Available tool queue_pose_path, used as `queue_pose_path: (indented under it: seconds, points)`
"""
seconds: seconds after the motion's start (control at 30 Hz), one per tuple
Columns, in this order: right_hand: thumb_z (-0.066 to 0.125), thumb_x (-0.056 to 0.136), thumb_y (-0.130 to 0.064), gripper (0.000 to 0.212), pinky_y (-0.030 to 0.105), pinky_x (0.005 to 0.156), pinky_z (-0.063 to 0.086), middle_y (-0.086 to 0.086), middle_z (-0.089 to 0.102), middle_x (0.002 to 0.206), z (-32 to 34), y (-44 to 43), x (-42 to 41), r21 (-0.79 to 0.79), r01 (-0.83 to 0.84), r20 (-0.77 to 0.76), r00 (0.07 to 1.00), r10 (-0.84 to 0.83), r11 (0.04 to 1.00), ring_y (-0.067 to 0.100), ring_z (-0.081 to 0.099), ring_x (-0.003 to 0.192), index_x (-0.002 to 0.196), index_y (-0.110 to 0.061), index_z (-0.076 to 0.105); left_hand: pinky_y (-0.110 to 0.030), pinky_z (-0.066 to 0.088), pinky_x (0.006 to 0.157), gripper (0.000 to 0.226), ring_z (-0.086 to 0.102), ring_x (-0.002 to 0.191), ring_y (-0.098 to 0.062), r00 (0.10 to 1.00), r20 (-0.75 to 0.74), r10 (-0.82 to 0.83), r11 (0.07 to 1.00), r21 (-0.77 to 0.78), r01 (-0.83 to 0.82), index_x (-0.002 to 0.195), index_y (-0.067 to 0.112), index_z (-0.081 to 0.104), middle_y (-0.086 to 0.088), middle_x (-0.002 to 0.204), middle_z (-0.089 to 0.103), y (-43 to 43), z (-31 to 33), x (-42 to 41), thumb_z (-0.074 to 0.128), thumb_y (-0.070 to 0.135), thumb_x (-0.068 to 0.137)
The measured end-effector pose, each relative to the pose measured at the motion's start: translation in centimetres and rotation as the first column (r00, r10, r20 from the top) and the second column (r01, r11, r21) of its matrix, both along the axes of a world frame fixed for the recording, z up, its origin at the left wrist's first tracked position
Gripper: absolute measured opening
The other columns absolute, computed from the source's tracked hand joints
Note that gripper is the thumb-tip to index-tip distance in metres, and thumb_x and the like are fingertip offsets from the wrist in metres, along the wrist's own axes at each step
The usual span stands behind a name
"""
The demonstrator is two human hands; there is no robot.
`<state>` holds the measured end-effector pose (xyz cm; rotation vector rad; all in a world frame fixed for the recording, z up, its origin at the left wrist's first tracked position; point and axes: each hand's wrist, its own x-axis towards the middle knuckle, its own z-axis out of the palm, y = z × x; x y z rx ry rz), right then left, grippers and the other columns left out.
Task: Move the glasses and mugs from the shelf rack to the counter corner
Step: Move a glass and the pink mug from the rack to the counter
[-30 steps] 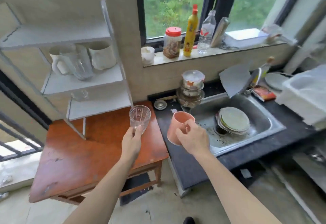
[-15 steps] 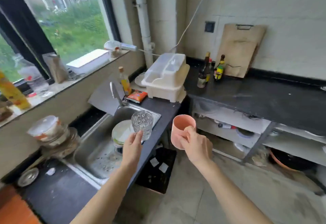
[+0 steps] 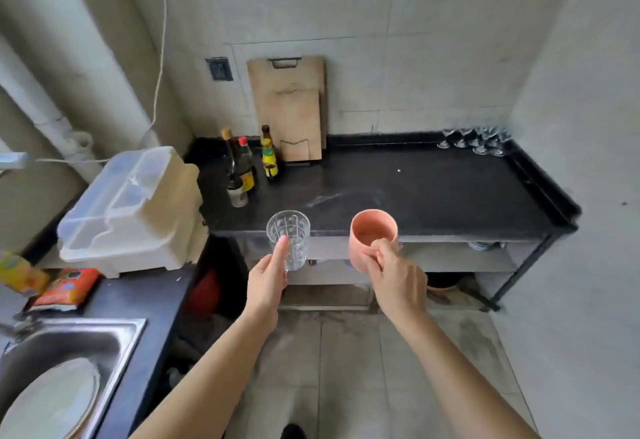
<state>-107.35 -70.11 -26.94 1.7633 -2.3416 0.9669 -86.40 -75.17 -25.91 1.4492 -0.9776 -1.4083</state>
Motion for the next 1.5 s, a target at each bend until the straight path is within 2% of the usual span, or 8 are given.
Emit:
queue_pose_path:
  seconds: [0.2,0.33,0.5,0.77,0.93,1.2,1.33,1.5]
  points:
    - [0.073,0.086,-0.032,0.017,0.027,0.048,0.028,0.002,0.069,0.07,-2.1,-8.2,-8.0,0.113,0.139,-0.034,0.99,-0.136,0.984,0.031,0.065,0.057,0.093,-0.023,0.061,-0.035,0.049,0.082,0.065,0.056,0.077,-0.014,0.986,0.065,-0.15,0.989,0.024,0.149,0.087,0.022,0.072,0.007,0.072,0.059,-12.0,-2.7,-10.1,0.062,0.082,0.063]
    - [0.07,0.089,-0.03,0.015,0.03,0.05,0.031,0.006,0.07,0.073,-2.5,-14.4,-13.5,0.166,0.24,-0.041,0.971,-0.236,0.957,0.037,0.065,0.064,0.099,-0.022,0.062,-0.031,0.047,0.074,0.052,0.055,0.075,-0.012,0.95,0.07,-0.304,0.953,0.036,0.302,0.079,0.019,0.068,0.008,0.076,0.062,-20.4,-4.0,-16.9,0.061,0.071,0.076]
    - [0.062,0.096,-0.03,0.01,0.033,0.051,0.039,0.005,0.07,0.073,-1.3,-19.7,-20.1,0.195,0.362,-0.019,0.931,-0.365,0.912,0.036,0.066,0.068,0.101,-0.021,0.059,-0.029,0.035,0.06,0.056,0.039,0.065,-0.015,0.864,0.139,-0.484,0.87,-0.03,0.492,0.075,0.009,0.056,-0.003,0.07,0.042,-28.9,-2.7,-24.9,0.055,0.065,0.079]
    - [0.059,0.098,-0.034,0.014,0.008,0.052,0.023,-0.002,0.074,0.09,-2.6,-24.2,-30.1,0.217,0.48,0.015,0.869,-0.494,0.85,0.023,0.072,0.077,0.107,-0.023,0.062,-0.03,0.041,0.068,0.043,0.042,0.071,-0.014,0.775,0.12,-0.62,0.784,0.052,0.619,0.078,0.012,0.053,-0.001,0.074,0.047,-36.0,-3.8,-36.4,0.054,0.052,0.095]
    - [0.054,0.101,-0.035,0.013,0.022,0.058,0.039,-0.004,0.072,0.093,-5.9,-28.2,-37.9,0.292,0.457,0.065,0.867,-0.494,0.84,0.02,0.068,0.076,0.108,-0.026,0.055,-0.027,0.045,0.07,0.044,0.051,0.072,-0.013,0.771,0.146,-0.619,0.784,0.158,0.6,0.074,0.013,0.055,0.004,0.074,0.053,-38.5,-6.8,-44.1,0.052,0.051,0.096]
    - [0.051,0.102,-0.035,0.013,0.034,0.065,0.054,-0.004,0.069,0.094,-9.8,-34.9,-55.0,0.4,0.339,0.16,0.889,-0.429,0.851,0.019,0.068,0.076,0.11,-0.025,0.052,-0.038,0.054,0.082,0.046,0.061,0.086,-0.019,0.785,0.17,-0.596,0.773,0.384,0.504,0.103,0.014,0.065,-0.002,0.096,0.062,-43.0,-11.3,-60.8,0.046,0.055,0.098]
    - [0.051,0.102,-0.032,0.011,0.027,0.057,0.036,0.001,0.067,0.099,-11.9,-37.7,-63.0,0.451,0.274,0.131,0.921,-0.367,0.849,0.024,0.066,0.073,0.107,-0.022,0.051,-0.03,0.045,0.066,0.048,0.057,0.081,-0.016,0.788,0.18,-0.589,0.765,0.44,0.471,0.102,0.013,0.064,0.001,0.093,0.06,-44.8,-13.4,-68.6,0.043,0.057,0.098]
    - [0.052,0.101,-0.026,0.012,0.027,0.048,0.026,0.004,0.068,0.087,-14.2,-40.4,-69.0,0.489,0.226,0.117,0.94,-0.32,0.842,0.026,0.063,0.066,0.111,-0.019,0.053,-0.031,0.044,0.068,0.048,0.06,0.088,-0.018,0.784,0.172,-0.596,0.745,0.483,0.46,0.097,0.017,0.061,0.003,0.095,0.06,-46.1,-15.6,-75.4,0.039,0.059,0.099]
